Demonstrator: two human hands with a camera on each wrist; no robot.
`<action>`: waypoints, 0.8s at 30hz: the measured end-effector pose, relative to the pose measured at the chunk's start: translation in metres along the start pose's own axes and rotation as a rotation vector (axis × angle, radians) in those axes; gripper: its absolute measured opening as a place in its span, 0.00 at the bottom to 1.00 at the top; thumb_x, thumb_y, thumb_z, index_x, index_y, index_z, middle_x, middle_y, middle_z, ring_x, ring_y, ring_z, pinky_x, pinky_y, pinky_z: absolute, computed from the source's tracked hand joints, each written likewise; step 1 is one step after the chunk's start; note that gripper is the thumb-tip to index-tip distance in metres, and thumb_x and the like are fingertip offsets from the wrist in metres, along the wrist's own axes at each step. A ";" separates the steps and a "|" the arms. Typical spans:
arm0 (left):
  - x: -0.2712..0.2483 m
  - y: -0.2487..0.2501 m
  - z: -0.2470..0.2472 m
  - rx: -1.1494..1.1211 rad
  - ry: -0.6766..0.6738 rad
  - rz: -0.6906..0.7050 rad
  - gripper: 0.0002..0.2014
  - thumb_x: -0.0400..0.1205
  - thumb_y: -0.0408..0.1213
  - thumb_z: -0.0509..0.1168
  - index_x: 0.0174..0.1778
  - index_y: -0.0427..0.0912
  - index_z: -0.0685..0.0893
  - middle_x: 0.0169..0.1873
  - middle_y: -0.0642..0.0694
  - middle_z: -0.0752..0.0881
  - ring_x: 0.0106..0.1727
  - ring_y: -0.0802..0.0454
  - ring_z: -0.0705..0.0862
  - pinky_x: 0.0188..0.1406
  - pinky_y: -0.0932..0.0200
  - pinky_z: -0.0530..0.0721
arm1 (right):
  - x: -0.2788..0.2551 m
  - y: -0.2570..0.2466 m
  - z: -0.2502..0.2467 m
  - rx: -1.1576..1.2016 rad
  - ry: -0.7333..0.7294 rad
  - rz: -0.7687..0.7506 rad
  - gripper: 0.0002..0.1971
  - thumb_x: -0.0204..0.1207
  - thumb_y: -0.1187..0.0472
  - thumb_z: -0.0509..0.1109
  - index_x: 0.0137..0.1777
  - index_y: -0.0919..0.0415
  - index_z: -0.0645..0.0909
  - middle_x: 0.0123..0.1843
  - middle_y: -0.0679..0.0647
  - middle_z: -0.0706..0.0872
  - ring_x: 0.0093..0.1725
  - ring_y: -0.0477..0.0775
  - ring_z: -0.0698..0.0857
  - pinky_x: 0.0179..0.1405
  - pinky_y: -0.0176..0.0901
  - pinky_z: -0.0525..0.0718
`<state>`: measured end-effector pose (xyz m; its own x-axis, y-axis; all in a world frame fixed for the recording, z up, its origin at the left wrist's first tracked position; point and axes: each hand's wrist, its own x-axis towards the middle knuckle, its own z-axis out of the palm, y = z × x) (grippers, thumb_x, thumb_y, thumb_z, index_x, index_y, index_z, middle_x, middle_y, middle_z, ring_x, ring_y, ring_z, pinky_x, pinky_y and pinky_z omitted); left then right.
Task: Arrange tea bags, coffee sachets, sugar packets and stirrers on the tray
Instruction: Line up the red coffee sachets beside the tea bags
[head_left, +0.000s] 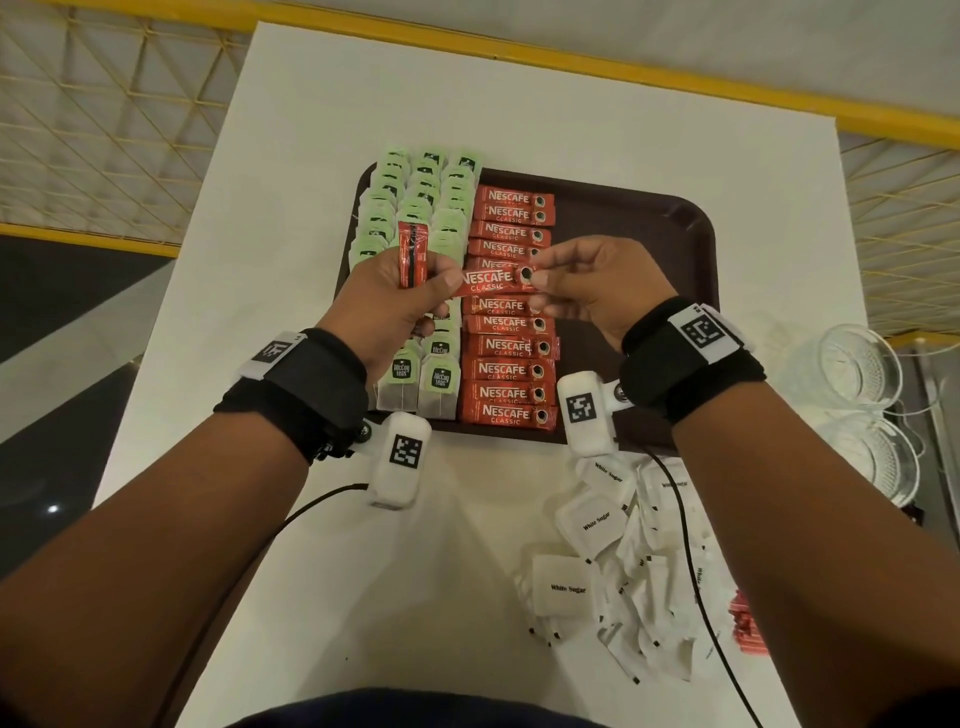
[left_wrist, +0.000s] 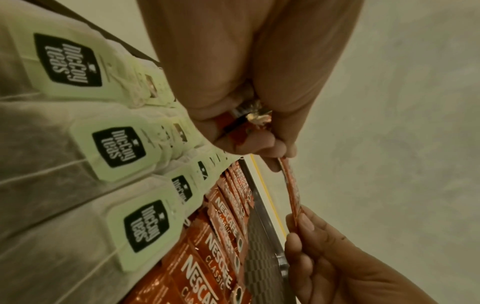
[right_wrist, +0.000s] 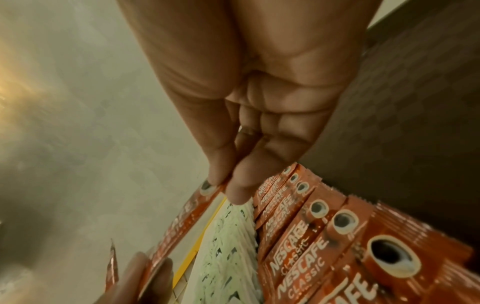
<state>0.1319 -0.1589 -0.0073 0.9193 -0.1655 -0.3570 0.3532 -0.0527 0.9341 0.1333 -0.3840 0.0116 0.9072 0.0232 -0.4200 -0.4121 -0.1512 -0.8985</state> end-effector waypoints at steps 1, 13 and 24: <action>0.000 0.000 0.000 0.015 0.009 0.008 0.06 0.82 0.36 0.70 0.52 0.38 0.84 0.32 0.55 0.85 0.32 0.59 0.80 0.29 0.64 0.80 | 0.001 0.001 -0.001 -0.030 -0.006 0.006 0.07 0.76 0.68 0.74 0.52 0.62 0.86 0.42 0.57 0.91 0.37 0.48 0.89 0.35 0.35 0.88; 0.004 0.002 -0.006 -0.357 0.110 -0.238 0.11 0.85 0.34 0.53 0.53 0.36 0.80 0.37 0.42 0.84 0.34 0.50 0.82 0.32 0.58 0.81 | 0.043 0.009 -0.009 -0.300 0.258 0.169 0.05 0.78 0.58 0.74 0.51 0.55 0.87 0.44 0.48 0.90 0.35 0.42 0.83 0.30 0.35 0.81; -0.007 -0.002 -0.011 -0.060 0.049 -0.091 0.11 0.90 0.37 0.56 0.62 0.39 0.81 0.44 0.44 0.86 0.40 0.52 0.87 0.47 0.50 0.90 | 0.052 0.007 0.000 -0.555 0.282 0.139 0.06 0.76 0.53 0.75 0.48 0.54 0.88 0.50 0.47 0.88 0.48 0.46 0.84 0.44 0.39 0.78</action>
<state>0.1268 -0.1472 -0.0067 0.8899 -0.1145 -0.4416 0.4439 -0.0064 0.8961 0.1779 -0.3843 -0.0171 0.8670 -0.2828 -0.4102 -0.4909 -0.6254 -0.6065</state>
